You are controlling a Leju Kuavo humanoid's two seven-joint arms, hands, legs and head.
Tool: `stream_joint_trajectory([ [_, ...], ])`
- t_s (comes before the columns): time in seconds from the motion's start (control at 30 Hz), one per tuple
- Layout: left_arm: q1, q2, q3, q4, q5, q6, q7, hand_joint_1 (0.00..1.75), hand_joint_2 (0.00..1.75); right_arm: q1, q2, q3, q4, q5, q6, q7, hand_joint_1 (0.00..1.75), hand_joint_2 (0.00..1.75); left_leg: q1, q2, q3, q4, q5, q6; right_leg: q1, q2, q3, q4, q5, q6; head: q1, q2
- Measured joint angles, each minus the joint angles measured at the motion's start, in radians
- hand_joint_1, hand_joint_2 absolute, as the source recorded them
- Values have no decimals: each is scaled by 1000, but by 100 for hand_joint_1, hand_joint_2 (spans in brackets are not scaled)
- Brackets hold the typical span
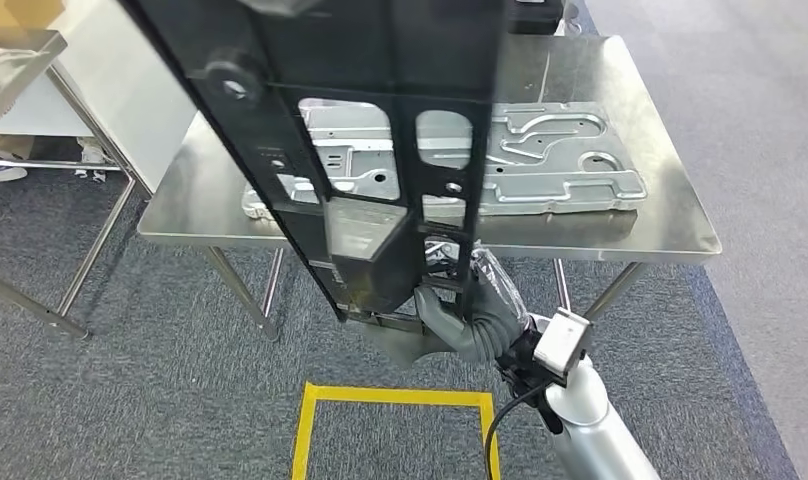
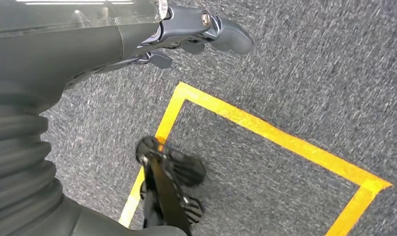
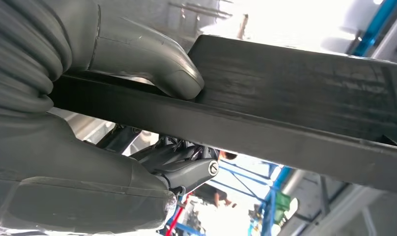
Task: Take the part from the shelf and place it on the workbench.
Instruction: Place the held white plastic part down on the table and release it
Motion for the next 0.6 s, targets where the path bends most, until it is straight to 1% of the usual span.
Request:
stream_joint_trajectory([
  [0.03, 1, 0, 0, 0, -1, 0, 0, 0, 175, 3, 0, -1, 0, 1, -8, -7, 175, 175, 1, 0, -17, 3, -4, -1, -1, 1, 10, 0, -9, 1, 0, 0],
  [0.07, 2, 1, 0, 0, -2, 0, 0, 0, 175, 6, 1, -2, 0, 3, -17, -13, 175, 175, 3, 0, -18, -27, 16, -2, -1, 2, 22, 1, -18, 3, 0, 0],
  [0.1, 2, 1, 0, 0, -3, 0, 0, 0, 175, 9, 2, -2, 0, 5, -24, -17, 175, 175, 4, 1, -4, -86, 58, -2, -2, 2, 35, 1, -28, 6, 0, 0],
  [0.13, 3, 2, 0, 0, -5, -1, 0, 0, 175, 11, 2, -3, 0, 7, -29, -23, 175, 175, 5, 1, 15, -158, 113, -2, -2, 2, 46, 3, -38, 10, 0, 0],
  [0.17, 3, 2, 0, 0, -7, -2, 0, 0, 175, 14, 3, -3, 0, 6, -31, -30, 175, 175, 4, 2, 31, -217, 152, 2, -2, 3, 54, 5, -47, 14, 0, 0],
  [0.2, 3, 3, 0, 0, -9, -3, 0, 0, 175, 17, 3, -3, -2, 4, -29, -39, 175, 175, 2, 3, 43, -257, 180, 7, 0, 3, 59, 6, -56, 20, 0, 0],
  [0.23, 3, 4, 0, 0, -10, -4, 0, 0, 175, 21, 3, -3, -3, 2, -28, -51, 175, 175, 1, 3, 46, -275, 191, 15, 1, 4, 61, 10, -62, 27, -1, 0],
  [0.27, 3, 5, 0, 0, -12, -5, 0, 0, 175, 25, 4, -4, -7, 0, -27, -65, 175, 175, -1, 3, 48, -275, 184, 23, 1, 4, 63, 12, -65, 33, -1, 0],
  [0.3, 4, 6, 0, 0, -13, -6, -1, 0, 175, 29, 4, -5, -12, -1, -26, -80, 175, 175, 0, 2, 54, -276, 186, 30, 1, 4, 65, 15, -69, 39, -1, 0],
  [0.33, 4, 6, 0, 0, -14, -7, -1, 0, 175, 31, 4, -6, -16, -4, -25, -93, 175, 175, 1, 2, 61, -278, 185, 36, 0, 3, 63, 29, -72, 44, -1, 0],
  [0.37, 2, 7, 0, 0, -15, -8, -2, 0, 175, 32, 4, -10, -22, -12, -22, -103, 175, 175, 2, 2, 68, -280, 181, 42, -1, 2, 50, 58, -81, 48, 1, 0],
  [0.4, 1, 7, 0, 0, -16, -9, -3, 0, 175, 32, 4, -14, -26, -23, -18, -108, 175, 175, 3, 1, 75, -281, 178, 46, -3, 2, 22, 107, -97, 53, 2, 0],
  [0.47, -1, 9, 0, 0, -18, -11, -3, 0, 175, 35, 4, -21, -31, -46, -9, -110, 175, 175, 2, 3, 86, -281, 165, 51, -6, 1, -64, 241, -146, 61, 5, 0],
  [0.5, -1, 10, 1, 0, -18, -12, -3, 0, 175, 38, 4, -24, -31, -53, -6, -111, 175, 175, 1, 3, 93, -281, 158, 52, -6, 1, -104, 293, -166, 63, 4, 0],
  [0.53, 0, 11, 1, 0, -19, -12, -3, 0, 175, 41, 4, -26, -31, -57, -4, -112, 175, 175, 0, 4, 101, -280, 150, 52, -6, 1, -131, 316, -171, 63, 5, 0],
  [0.57, 0, 11, 1, 0, -19, -13, -3, 0, 175, 43, 4, -28, -31, -60, -3, -113, 175, 175, -1, 5, 113, -280, 142, 51, -6, 1, -138, 300, -152, 61, 5, 0],
  [0.6, 0, 12, 1, 0, -20, -14, -3, 0, 175, 44, 4, -30, -31, -62, -2, -114, 175, 175, -3, 6, 126, -280, 132, 50, -4, -1, -128, 249, -112, 56, 5, 0],
])
